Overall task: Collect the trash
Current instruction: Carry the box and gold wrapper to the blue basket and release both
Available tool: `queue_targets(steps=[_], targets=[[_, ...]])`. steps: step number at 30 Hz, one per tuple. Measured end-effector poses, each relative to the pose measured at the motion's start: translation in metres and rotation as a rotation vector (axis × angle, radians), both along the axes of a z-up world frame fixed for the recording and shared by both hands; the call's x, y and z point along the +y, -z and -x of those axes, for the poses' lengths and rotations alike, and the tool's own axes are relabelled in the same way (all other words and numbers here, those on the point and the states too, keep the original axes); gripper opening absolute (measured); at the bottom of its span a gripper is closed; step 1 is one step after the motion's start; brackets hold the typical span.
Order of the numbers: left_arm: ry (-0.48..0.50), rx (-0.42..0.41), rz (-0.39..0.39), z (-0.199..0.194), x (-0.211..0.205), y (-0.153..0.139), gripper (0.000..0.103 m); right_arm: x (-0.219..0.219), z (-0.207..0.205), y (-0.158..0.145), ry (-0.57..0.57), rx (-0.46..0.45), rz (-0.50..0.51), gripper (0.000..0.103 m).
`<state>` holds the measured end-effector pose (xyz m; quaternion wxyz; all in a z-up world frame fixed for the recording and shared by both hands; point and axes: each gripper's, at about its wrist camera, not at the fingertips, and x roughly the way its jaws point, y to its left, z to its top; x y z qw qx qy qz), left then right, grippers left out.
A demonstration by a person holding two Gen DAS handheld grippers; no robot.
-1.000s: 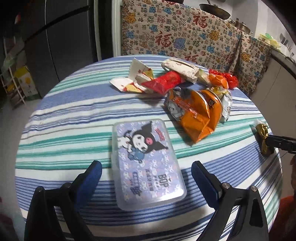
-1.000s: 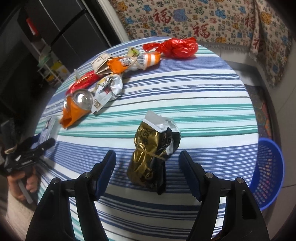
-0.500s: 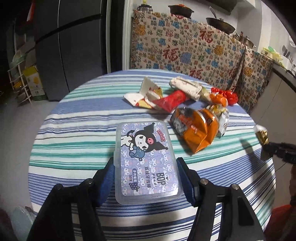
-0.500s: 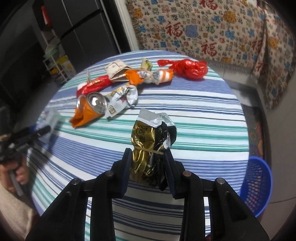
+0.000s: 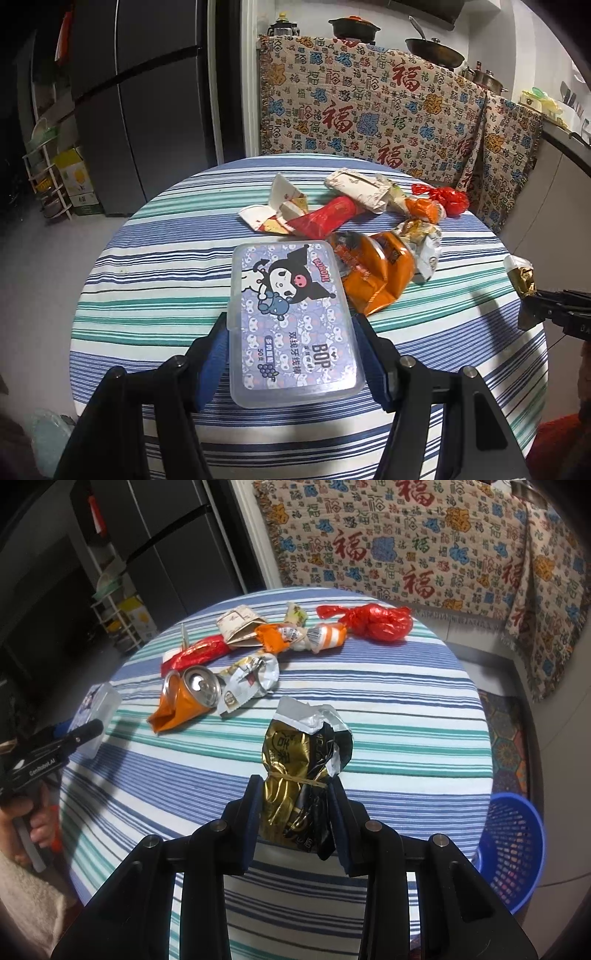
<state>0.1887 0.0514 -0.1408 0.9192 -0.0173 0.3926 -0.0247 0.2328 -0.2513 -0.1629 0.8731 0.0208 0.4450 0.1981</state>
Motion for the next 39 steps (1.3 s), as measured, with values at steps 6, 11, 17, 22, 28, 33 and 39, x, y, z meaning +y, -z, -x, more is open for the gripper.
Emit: queue_targets(steps=[6, 11, 17, 22, 28, 33, 39], targets=[[0.062, 0.003, 0.024, 0.003, -0.028, -0.008, 0.065, -0.008, 0.003, -0.004, 0.013, -0.008, -0.011, 0.035], [0.149, 0.016, 0.057, 0.004, -0.069, -0.014, 0.065, -0.028, 0.006, -0.016, 0.046, -0.036, -0.034, 0.035], [0.27, 0.01, 0.089, 0.003, -0.135, -0.034, 0.065, -0.084, 0.013, -0.035, 0.143, -0.071, -0.03, 0.035], [0.403, 0.012, 0.107, -0.002, -0.213, -0.045, 0.065, -0.15, 0.024, -0.05, 0.254, -0.076, 0.014, 0.035], [0.554, 0.042, 0.11, -0.017, -0.313, -0.042, 0.065, -0.225, 0.024, -0.044, 0.373, -0.036, 0.092, 0.035], [0.622, 0.069, 0.117, -0.032, -0.377, -0.025, 0.065, -0.281, 0.022, -0.019, 0.468, 0.009, 0.089, 0.035], [0.675, 0.113, 0.105, -0.039, -0.432, 0.006, 0.065, -0.328, 0.027, 0.009, 0.543, 0.043, 0.026, 0.035]])
